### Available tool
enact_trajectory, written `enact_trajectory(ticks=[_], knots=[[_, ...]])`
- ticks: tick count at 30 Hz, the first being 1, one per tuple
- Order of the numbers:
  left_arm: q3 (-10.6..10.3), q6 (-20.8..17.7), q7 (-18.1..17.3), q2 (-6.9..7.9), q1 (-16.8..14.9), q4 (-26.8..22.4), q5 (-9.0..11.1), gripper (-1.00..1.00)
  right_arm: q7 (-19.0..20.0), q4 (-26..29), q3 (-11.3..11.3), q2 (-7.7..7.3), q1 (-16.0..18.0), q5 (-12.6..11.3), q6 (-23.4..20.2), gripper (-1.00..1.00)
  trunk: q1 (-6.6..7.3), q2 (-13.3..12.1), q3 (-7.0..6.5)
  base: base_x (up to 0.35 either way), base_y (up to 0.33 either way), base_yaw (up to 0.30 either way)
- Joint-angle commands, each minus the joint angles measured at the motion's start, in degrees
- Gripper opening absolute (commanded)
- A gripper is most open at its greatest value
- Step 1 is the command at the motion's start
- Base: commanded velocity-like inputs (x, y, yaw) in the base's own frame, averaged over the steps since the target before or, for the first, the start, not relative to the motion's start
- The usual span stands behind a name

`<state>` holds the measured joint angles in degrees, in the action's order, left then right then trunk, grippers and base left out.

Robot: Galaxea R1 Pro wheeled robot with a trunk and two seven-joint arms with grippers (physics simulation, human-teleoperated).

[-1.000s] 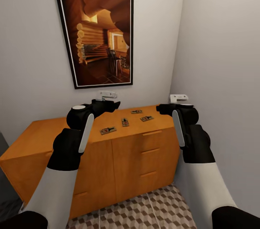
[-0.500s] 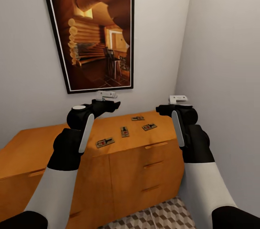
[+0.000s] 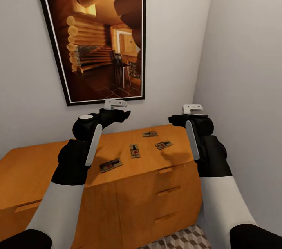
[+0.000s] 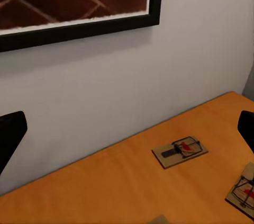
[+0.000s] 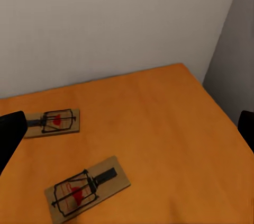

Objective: Take the four mousetraps from the cabinet in the bathroom and place them on the bathroom floor. Make sure all four end up on the same floor surface, and ensure that at least two of them are either under or directly next to the same bathroom sink.

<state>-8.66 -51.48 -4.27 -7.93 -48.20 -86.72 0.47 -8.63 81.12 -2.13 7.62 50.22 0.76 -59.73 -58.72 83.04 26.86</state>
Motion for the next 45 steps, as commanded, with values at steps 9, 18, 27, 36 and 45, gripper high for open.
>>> enact_trajectory(ticks=[9,18,27,36,45], knots=[[0.10,-0.47,-0.28,0.16,-0.05,1.65,0.39,1.00,0.07,0.01,-0.19,0.21,0.05,0.01,-0.27,1.00,0.00,0.04,0.07,0.022,0.000,0.000],[0.09,-0.59,-0.44,1.99,-0.05,5.03,0.62,1.00,0.21,0.00,-0.23,0.28,0.05,-0.13,-0.27,1.00,0.00,0.04,0.07,0.004,0.000,0.000],[0.13,-0.51,-0.51,3.20,-0.05,7.08,0.83,1.00,0.19,0.84,-0.29,0.29,0.05,0.16,-0.27,1.00,0.00,0.04,0.07,0.000,0.000,0.000],[0.13,-0.61,-0.43,3.41,-0.05,7.32,0.64,1.00,-0.81,1.46,-0.27,0.36,0.05,0.47,-0.27,1.00,0.00,0.04,0.07,0.000,0.000,0.000],[0.13,-0.60,-0.40,3.44,-0.05,7.35,0.61,1.00,-3.45,1.58,-0.15,1.60,0.05,0.46,-0.27,1.00,0.00,0.04,0.07,0.000,0.000,0.010]])
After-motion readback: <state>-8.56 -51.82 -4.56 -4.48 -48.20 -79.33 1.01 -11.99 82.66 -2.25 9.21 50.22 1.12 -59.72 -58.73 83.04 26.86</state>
